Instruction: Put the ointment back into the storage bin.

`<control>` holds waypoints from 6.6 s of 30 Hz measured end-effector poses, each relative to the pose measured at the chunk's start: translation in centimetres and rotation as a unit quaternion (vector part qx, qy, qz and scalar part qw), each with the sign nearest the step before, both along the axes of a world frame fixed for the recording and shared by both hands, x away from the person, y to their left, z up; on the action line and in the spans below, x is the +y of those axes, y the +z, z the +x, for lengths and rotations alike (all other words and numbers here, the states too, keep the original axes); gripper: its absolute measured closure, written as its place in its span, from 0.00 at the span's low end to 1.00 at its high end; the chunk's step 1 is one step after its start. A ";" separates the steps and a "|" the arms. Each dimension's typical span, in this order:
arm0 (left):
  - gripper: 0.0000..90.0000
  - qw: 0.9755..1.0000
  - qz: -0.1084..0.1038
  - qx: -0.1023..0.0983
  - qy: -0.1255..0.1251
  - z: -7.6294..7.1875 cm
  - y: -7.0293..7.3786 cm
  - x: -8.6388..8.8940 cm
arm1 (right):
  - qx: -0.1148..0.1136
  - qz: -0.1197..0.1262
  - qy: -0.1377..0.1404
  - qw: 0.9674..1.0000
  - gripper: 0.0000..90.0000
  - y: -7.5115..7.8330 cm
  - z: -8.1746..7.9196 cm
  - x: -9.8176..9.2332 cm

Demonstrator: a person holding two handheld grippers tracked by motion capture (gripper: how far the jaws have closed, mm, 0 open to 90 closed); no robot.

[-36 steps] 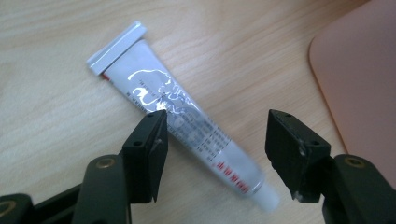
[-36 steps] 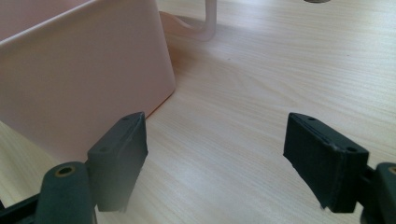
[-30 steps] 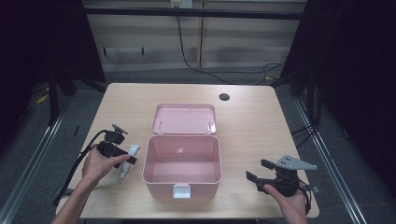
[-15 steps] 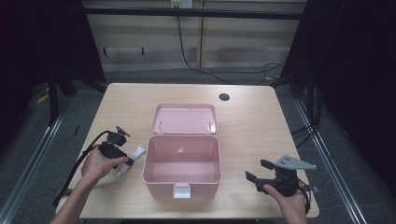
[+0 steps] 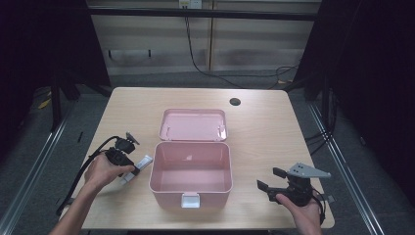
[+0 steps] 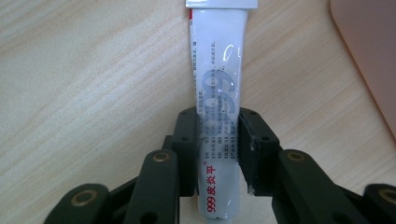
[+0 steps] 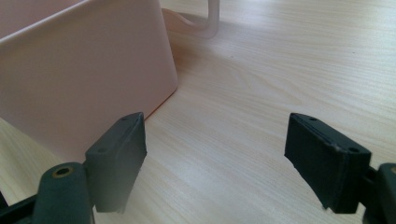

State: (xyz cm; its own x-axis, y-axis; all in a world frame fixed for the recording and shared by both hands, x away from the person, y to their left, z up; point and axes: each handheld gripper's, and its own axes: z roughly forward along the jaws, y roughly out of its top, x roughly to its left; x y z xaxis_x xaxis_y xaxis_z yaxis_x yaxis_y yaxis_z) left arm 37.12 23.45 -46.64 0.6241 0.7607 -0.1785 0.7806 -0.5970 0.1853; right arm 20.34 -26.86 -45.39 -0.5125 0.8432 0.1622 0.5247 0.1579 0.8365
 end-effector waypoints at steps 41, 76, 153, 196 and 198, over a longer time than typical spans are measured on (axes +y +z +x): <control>0.79 0.998 0.006 0.029 -0.053 -0.1 3.5 0.2 | 0.006 -0.001 0.002 1.000 0.22 -0.1 0.1 0.1; 0.79 0.993 -0.089 0.012 -0.073 -2.0 8.6 3.5 | 0.012 0.003 0.006 1.000 0.20 -0.1 0.1 0.0; 0.79 0.954 -0.120 -0.053 -0.268 -4.6 15.7 -11.3 | 0.017 0.008 0.007 1.000 0.18 -0.1 0.1 0.0; 0.79 0.937 -0.051 -0.008 -0.345 -5.9 9.6 -19.0 | 0.022 0.009 0.008 1.000 0.18 -0.2 0.0 0.0; 0.79 0.939 -0.048 -0.003 -0.340 -5.9 9.4 -19.2 | 0.022 0.008 0.009 1.000 0.18 -0.2 0.0 0.0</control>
